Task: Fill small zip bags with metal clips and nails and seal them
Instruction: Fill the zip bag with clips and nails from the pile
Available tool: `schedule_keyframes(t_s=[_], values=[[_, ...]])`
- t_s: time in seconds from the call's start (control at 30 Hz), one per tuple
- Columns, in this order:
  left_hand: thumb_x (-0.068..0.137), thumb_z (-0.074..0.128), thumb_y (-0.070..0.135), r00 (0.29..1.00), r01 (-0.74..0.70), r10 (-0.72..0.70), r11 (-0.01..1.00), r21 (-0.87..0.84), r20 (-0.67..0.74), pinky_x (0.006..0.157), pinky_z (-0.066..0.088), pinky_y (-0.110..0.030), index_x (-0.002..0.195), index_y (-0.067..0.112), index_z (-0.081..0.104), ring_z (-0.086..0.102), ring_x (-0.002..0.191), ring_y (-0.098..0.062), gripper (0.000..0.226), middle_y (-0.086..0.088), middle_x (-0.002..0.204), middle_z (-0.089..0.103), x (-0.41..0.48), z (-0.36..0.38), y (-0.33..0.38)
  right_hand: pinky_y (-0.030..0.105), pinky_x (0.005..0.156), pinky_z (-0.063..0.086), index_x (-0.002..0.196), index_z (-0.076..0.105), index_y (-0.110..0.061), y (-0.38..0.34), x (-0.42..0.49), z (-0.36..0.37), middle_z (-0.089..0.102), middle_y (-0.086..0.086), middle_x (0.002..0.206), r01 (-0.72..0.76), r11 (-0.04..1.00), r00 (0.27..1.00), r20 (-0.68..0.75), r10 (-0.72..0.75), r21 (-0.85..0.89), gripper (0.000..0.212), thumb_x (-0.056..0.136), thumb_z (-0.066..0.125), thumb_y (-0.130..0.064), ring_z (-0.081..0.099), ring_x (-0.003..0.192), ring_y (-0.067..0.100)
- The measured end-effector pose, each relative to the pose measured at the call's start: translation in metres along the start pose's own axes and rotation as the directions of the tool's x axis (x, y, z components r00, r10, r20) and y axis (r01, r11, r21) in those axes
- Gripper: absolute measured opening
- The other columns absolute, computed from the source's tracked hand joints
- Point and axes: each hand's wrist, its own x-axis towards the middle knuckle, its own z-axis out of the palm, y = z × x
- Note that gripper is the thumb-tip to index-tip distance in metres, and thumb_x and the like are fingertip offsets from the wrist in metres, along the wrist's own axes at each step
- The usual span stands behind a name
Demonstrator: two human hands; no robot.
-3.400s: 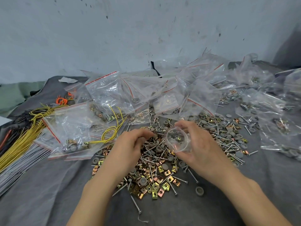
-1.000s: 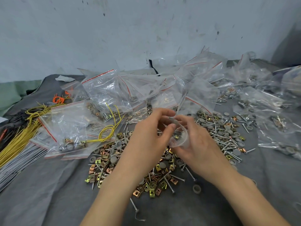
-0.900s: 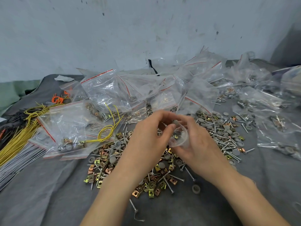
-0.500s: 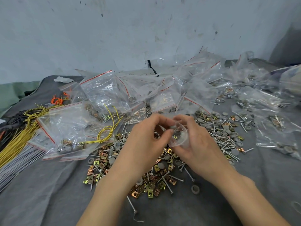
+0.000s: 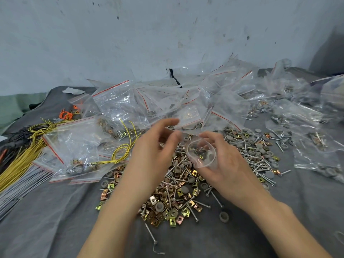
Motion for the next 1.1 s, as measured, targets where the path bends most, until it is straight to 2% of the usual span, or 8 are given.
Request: schedule_keyframes(t_s=[0.17,0.27,0.33,0.47,0.63,0.83,0.97,1.1], values=[[0.099,0.055,0.031,0.958,0.185,-0.255,0.897,0.401,0.128,0.08,0.047,-0.029,0.133,0.026,0.052,0.06,0.087,0.001,0.034,0.02,0.096,0.061,-0.008,-0.02,-0.041,0.027,0.093,0.035,0.126,0.031,-0.042,0.001,0.0,0.0,0.057,-0.02,0.117,-0.025,1.0,1.0,0.014,0.024,0.018,0.051,0.085,0.05,-0.066,0.047,0.102,-0.005],[0.099,0.051,0.039,0.899,0.155,-0.349,0.819,0.552,0.265,0.098,0.045,-0.035,0.134,0.028,0.05,0.055,0.109,-0.014,0.037,0.009,0.117,0.058,-0.017,-0.021,-0.047,0.026,0.093,0.035,0.125,0.031,-0.043,0.001,0.0,0.0,0.058,-0.019,0.117,-0.03,0.999,1.0,0.006,0.03,0.025,0.05,0.084,0.049,-0.066,0.05,0.101,-0.002],[0.099,0.049,0.043,0.889,0.126,-0.351,0.806,0.578,0.295,0.102,0.042,-0.039,0.134,0.032,0.049,0.052,0.114,-0.016,0.036,0.008,0.119,0.054,-0.018,-0.02,-0.046,0.026,0.092,0.034,0.125,0.031,-0.043,0.001,0.0,0.0,0.058,-0.019,0.116,-0.033,0.999,0.999,0.006,0.033,0.019,0.05,0.085,0.051,-0.064,0.049,0.1,-0.002],[0.099,0.051,0.042,0.908,0.124,-0.332,0.797,0.592,0.257,0.101,0.042,-0.042,0.126,0.03,0.054,0.053,0.111,-0.017,0.03,0.01,0.111,0.051,-0.017,-0.016,-0.045,0.024,0.092,0.031,0.126,0.029,-0.044,-0.001,0.001,0.002,0.056,-0.02,0.118,-0.033,0.999,0.999,0.018,0.033,0.002,0.049,0.086,0.051,-0.062,0.043,0.1,-0.007],[0.098,0.055,0.031,0.918,0.142,-0.322,0.814,0.563,0.233,0.095,0.044,-0.039,0.105,0.032,0.057,0.054,0.099,-0.014,0.007,0.018,0.093,0.045,-0.016,-0.017,-0.047,0.024,0.094,0.032,0.127,0.03,-0.042,0.0,0.001,0.002,0.057,-0.019,0.116,-0.028,1.0,0.999,0.024,0.028,-0.008,0.05,0.086,0.053,-0.061,0.044,0.099,-0.007],[0.098,0.055,0.028,0.946,0.148,-0.273,0.842,0.518,0.174,0.083,0.047,-0.033,0.098,0.031,0.056,0.056,0.091,-0.01,0.003,0.015,0.098,0.058,-0.016,-0.019,-0.049,0.027,0.094,0.032,0.126,0.029,-0.042,0.001,0.001,0.0,0.052,-0.024,0.115,-0.017,1.0,1.0,0.023,0.017,-0.001,0.049,0.086,0.052,-0.06,0.038,0.099,-0.019],[0.098,0.056,0.028,0.977,0.16,-0.205,0.895,0.417,0.064,0.076,0.048,-0.034,0.098,0.032,0.057,0.058,0.081,-0.006,0.004,0.016,0.087,0.062,-0.013,-0.018,-0.046,0.027,0.095,0.032,0.127,0.03,-0.042,0.0,0.0,0.0,0.053,-0.023,0.115,-0.024,1.0,0.999,0.027,0.024,0.002,0.049,0.086,0.049,-0.063,0.04,0.099,-0.025],[0.098,0.057,0.032,0.995,0.099,-0.104,0.968,0.229,0.007,0.073,0.044,-0.015,0.104,0.036,0.064,0.058,0.086,0.007,0.011,0.021,0.092,0.063,-0.01,-0.015,-0.03,0.025,0.095,0.031,0.126,0.028,-0.045,-0.001,0.0,-0.001,0.051,-0.024,0.114,-0.038,0.999,0.998,0.049,0.038,-0.004,0.05,0.085,0.051,-0.063,0.036,0.101,-0.03]])
